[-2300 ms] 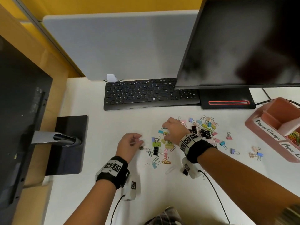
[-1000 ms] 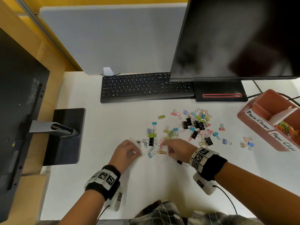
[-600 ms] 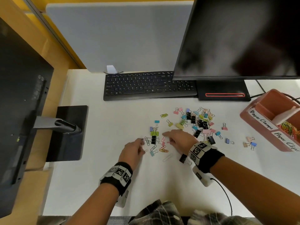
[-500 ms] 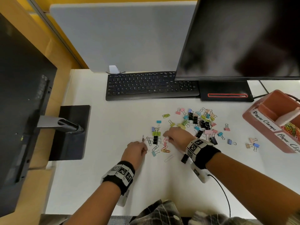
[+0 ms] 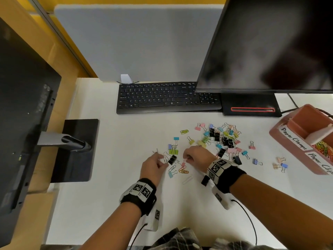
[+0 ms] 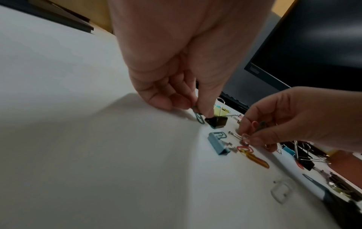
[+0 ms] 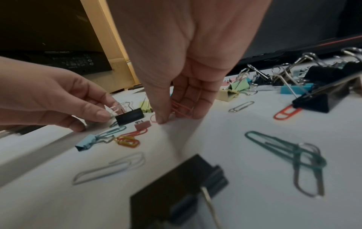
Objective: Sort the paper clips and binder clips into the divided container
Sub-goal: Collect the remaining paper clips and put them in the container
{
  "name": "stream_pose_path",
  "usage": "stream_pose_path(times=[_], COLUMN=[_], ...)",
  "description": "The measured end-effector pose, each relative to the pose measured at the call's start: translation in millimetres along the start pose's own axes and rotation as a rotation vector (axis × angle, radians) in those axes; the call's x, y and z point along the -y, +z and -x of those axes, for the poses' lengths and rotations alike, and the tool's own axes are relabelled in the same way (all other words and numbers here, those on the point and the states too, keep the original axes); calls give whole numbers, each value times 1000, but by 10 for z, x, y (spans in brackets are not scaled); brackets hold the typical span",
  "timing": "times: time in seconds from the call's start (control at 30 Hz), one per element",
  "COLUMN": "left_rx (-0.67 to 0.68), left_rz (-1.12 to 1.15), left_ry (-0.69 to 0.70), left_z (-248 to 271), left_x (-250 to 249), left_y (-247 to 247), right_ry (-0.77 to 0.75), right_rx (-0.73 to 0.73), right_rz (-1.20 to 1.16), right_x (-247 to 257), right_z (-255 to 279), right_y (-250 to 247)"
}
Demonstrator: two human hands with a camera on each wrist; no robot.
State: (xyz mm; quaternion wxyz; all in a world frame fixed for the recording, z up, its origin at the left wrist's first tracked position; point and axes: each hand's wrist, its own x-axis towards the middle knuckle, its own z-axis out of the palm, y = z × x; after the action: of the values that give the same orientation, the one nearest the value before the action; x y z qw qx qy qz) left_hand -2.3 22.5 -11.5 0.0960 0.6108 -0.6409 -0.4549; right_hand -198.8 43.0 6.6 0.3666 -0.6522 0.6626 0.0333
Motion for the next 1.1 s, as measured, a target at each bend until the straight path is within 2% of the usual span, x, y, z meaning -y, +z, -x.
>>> stream_pose_path(times=[0.23,0.37,0.43,0.6,0.77,0.9,1.1], left_rx=[-26,-52,-56,6,75,150,249], left_rz=[-107,-138,-140,-273,-461,-507,-535], left_ry=[-5,75,93,86,109,178,261], left_z=[-136,-160,-156,-179,-252,-305,-325], left_x=[-82,-63,-34,-73,-127,-119,-14], left_y=[41,27,1,-100,-102,-60,-100], right_ry=[25,35,40,108,138,153,81], right_rx=[-6,-187,-225,-109,-63,-20,-76], right_rz=[-18,-62,-67,112,154,215,171], right_x=[10,67,57,10,-28,-10,40], right_z=[34,-157,-339,-702,-809,-780,-439], right_y=[-107,-452,-561,-539,-512,-488,-420])
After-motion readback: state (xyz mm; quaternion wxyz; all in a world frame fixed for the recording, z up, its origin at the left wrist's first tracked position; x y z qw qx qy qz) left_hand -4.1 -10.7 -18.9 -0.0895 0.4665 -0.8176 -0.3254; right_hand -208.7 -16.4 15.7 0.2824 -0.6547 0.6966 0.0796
